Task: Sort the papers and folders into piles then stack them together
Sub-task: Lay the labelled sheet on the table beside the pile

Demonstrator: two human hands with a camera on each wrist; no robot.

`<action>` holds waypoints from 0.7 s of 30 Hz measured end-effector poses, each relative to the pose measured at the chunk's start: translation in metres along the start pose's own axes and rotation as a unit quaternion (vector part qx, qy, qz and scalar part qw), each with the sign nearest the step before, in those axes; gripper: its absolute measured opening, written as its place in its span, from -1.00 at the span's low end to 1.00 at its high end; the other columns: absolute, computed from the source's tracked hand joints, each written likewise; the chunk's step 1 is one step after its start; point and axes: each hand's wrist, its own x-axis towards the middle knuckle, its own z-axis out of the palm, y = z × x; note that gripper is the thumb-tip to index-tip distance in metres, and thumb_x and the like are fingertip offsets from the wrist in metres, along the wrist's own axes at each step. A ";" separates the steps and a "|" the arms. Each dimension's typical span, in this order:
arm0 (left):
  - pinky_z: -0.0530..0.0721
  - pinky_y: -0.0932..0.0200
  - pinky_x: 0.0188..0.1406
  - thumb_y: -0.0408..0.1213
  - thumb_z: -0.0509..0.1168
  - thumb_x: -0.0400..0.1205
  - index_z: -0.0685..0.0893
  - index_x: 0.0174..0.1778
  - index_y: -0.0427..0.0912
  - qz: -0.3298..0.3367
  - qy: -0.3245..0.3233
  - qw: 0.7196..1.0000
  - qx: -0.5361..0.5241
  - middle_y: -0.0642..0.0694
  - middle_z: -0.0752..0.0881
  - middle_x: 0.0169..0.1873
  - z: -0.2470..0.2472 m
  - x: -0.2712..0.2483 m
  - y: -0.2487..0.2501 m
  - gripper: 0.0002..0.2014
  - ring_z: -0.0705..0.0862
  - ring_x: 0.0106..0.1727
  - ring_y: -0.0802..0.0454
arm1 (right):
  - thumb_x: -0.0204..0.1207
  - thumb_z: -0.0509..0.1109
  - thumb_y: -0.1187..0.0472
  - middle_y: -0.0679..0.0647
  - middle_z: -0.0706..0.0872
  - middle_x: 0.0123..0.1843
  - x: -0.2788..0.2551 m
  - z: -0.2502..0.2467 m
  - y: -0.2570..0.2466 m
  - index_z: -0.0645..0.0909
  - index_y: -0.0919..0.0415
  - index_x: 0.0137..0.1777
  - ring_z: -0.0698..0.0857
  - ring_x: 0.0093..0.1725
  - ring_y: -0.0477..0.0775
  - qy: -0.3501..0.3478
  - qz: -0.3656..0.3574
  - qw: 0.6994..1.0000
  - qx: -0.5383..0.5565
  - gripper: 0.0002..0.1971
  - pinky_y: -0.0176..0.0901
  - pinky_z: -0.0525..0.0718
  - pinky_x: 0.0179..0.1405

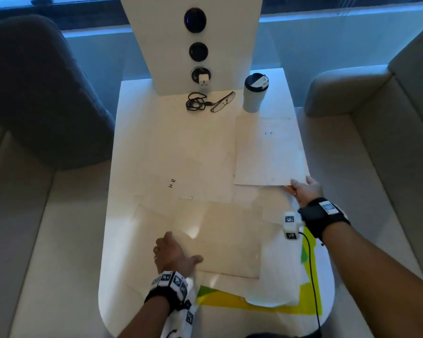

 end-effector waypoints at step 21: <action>0.82 0.05 -0.01 -0.49 0.41 0.67 0.40 0.39 0.08 0.092 -0.157 0.858 -0.481 -0.17 0.87 0.14 -0.093 -0.014 -0.047 -0.49 0.87 0.10 -0.10 | 0.47 0.62 -0.09 0.00 0.69 0.26 -0.142 -0.004 0.092 0.32 0.01 0.60 0.77 0.17 0.02 -0.208 -0.074 0.929 -0.296 -0.22 -0.06 0.78 0.14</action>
